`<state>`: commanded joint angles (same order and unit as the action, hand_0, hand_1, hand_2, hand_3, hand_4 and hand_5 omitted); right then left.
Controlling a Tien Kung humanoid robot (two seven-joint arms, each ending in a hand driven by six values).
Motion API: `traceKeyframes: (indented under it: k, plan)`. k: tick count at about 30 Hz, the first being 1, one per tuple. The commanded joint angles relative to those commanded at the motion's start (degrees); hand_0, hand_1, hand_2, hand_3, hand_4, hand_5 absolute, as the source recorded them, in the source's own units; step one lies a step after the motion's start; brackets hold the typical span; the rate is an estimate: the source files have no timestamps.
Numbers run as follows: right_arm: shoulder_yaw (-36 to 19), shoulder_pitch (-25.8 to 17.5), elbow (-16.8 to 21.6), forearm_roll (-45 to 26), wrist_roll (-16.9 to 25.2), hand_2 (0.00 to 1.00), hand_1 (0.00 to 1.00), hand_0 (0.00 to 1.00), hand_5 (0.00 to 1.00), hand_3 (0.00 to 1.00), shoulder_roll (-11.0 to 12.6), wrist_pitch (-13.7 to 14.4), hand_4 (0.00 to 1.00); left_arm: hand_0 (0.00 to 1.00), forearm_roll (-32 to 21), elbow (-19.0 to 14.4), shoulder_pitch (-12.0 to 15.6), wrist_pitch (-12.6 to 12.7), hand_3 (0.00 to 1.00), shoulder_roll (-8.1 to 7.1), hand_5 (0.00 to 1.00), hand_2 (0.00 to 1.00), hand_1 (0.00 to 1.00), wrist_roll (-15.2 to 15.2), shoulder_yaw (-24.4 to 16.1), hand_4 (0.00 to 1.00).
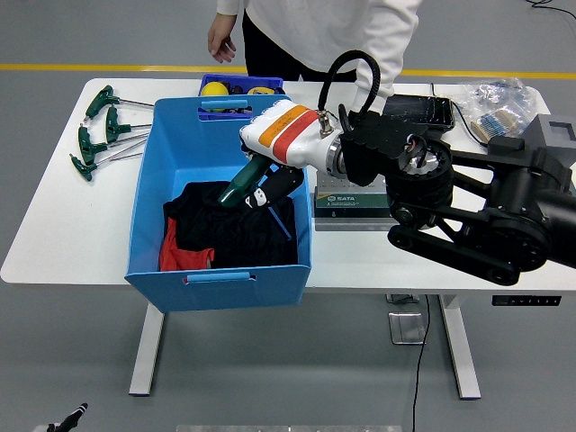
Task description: Lift tool from toolbox,place it in box,lift tool from toolbox,place it in box
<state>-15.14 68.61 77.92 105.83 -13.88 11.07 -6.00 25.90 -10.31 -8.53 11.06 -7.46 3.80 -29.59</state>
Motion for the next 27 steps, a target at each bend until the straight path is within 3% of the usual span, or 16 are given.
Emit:
traceKeyframes:
  k: [5,6,11,12,27]
  plan:
    - [0.1,0.4,0.1,1.1,0.5,0.536,0.36,0.158,0.698,0.506,-0.5,0.0,0.949,0.719,2.1,0.0,0.2,0.1,0.765,-0.03,0.759,0.781,0.774,-0.5,-1.9,0.773]
    - [0.1,0.5,0.1,1.1,0.6,0.64,0.508,0.305,0.703,0.537,-0.6,0.1,0.958,0.708,2.7,0.0,0.3,0.1,0.765,-0.04,0.76,0.78,0.771,-0.7,-2.4,0.774]
    - [-0.1,0.8,0.0,1.5,0.6,0.64,0.508,0.305,0.703,0.537,-0.8,0.5,0.958,0.708,4.9,0.0,0.5,0.1,0.765,-0.12,0.76,0.78,0.771,-1.2,-4.4,0.774]
    - [0.0,0.8,0.0,1.5,0.6,0.67,0.537,0.383,0.699,0.542,-0.8,0.4,0.968,0.704,5.0,0.0,0.5,0.1,0.764,-0.14,0.759,0.778,0.768,-1.2,-4.5,0.774]
    - [-2.5,-0.3,-2.3,1.7,1.4,0.683,0.554,0.409,0.703,0.548,0.1,0.8,0.984,0.703,5.4,0.0,0.4,0.2,0.765,-0.26,0.758,0.777,0.767,-1.3,-4.6,0.774]
